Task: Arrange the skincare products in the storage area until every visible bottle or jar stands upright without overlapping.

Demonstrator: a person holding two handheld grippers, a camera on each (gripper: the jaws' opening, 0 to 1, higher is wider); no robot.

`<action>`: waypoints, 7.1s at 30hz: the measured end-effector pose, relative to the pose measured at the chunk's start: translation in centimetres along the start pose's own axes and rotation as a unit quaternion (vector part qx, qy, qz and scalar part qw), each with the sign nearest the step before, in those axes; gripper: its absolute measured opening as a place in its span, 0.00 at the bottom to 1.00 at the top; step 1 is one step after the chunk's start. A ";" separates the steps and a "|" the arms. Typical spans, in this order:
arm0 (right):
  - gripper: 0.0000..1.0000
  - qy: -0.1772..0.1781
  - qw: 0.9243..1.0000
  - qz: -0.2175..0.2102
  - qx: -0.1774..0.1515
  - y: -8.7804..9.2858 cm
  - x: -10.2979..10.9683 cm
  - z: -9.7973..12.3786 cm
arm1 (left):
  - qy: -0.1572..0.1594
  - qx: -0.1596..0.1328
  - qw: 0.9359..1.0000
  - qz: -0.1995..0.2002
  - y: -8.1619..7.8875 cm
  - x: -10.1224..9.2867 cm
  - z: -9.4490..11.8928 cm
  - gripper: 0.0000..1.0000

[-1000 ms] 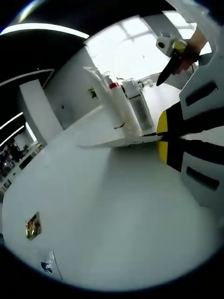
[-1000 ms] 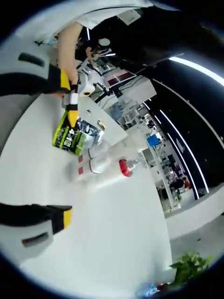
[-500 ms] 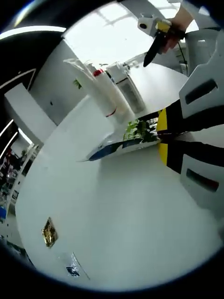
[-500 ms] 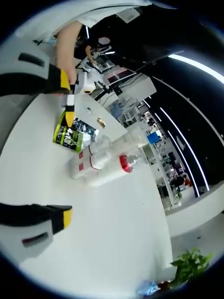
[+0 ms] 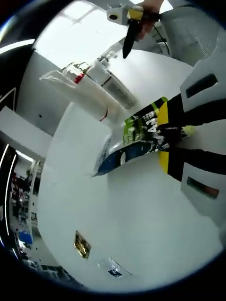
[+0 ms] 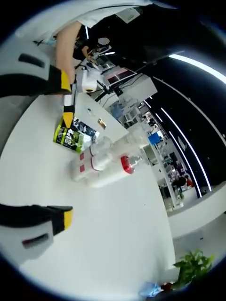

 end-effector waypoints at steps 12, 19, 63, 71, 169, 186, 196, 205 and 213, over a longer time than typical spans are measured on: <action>0.98 -0.001 1.000 0.000 0.001 0.0 0.1 0.0 | -0.036 0.020 0.994 -0.102 -0.5 0.5 0.6 0.32; 0.98 0.000 1.000 0.000 -0.002 0.0 0.1 0.0 | -0.037 0.030 0.975 -0.219 -1.9 0.4 0.0 0.39; 0.98 0.005 1.000 0.005 -0.015 -0.4 0.3 0.4 | -0.017 0.065 0.955 -0.290 -2.3 -0.7 -2.5 0.50; 0.98 0.001 1.000 0.011 -0.019 -0.5 0.7 0.6 | -0.024 0.065 0.956 -0.285 -2.1 -0.4 -1.4 0.53; 1.00 0.017 0.998 0.058 -0.023 0.8 2.2 3.6 | -0.127 -0.025 0.984 -0.119 -0.6 1.3 14.7 0.97; 1.00 0.028 0.998 0.055 -0.008 1.0 2.0 3.4 | -0.132 0.014 0.983 -0.123 -1.0 6.2 12.1 0.97; 1.00 0.033 0.998 0.053 0.003 1.1 1.9 3.3 | -0.128 0.060 0.979 -0.147 -1.4 10.2 11.1 0.97; 1.00 0.040 0.998 0.046 0.009 1.2 1.7 3.2 | -0.130 0.090 0.974 -0.161 -2.2 13.5 9.9 0.97; 1.00 0.044 0.998 0.043 0.014 1.3 1.6 3.2 | -0.129 0.110 0.971 -0.171 -3.0 15.9 8.7 0.97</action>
Point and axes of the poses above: the point that each gripper's makers call its tool centre point, and the gripper's own axes: z roughly backward along the fingers, x roughly to its left, y roughly out of its underside, the point moved 9 cm from there along z, roughly backward along the fingers, and after that the axes turned 11 degrees about -z, right-handed, at the moved point
